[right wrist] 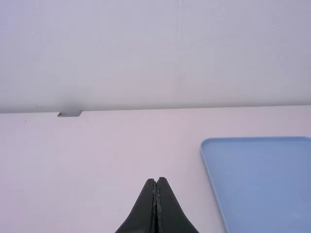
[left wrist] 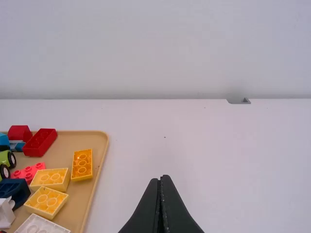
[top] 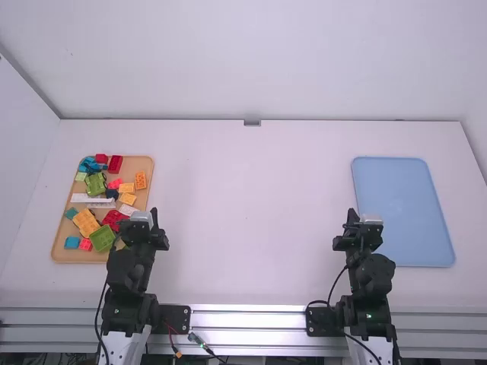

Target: Assemble lego blocks to make yellow taxi

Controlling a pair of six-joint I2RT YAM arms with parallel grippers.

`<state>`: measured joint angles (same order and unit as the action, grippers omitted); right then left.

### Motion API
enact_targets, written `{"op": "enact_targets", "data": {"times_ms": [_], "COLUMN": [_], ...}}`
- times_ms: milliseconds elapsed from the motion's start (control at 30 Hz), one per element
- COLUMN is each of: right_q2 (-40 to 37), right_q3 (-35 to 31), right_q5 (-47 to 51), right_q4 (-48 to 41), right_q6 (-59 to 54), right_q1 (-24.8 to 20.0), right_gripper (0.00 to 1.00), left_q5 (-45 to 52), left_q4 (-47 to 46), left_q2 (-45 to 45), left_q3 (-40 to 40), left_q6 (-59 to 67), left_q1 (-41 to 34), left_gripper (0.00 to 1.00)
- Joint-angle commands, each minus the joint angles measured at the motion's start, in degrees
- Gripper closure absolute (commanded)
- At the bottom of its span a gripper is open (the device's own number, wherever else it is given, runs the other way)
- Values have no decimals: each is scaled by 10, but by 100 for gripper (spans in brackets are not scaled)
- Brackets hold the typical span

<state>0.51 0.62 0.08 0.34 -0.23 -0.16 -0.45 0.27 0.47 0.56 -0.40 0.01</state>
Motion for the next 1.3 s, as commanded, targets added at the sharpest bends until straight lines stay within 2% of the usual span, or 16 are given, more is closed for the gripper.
{"op": "enact_targets", "data": {"times_ms": [0,300,533,1000,1267], "right_q2": [0,14,57,206,323], "right_q3": [0,13,55,185,278], "right_q5": [0,1,1,3,-21], "right_q4": [0,3,-7,-38,-56], "right_q6": [1,1,1,2,-8], "right_q1": [0,0,1,4,16], "right_gripper": [100,96,89,68,52], "left_q5": [0,-2,-5,-22,-149], "left_q4": [0,1,-8,-21,-40], "left_q2": [0,13,51,198,307], "left_q3": [0,12,47,146,220], "left_q6": [0,0,2,20,-91], "left_q1": [0,-1,-3,-8,-13], "left_gripper": [100,96,89,68,52]}}
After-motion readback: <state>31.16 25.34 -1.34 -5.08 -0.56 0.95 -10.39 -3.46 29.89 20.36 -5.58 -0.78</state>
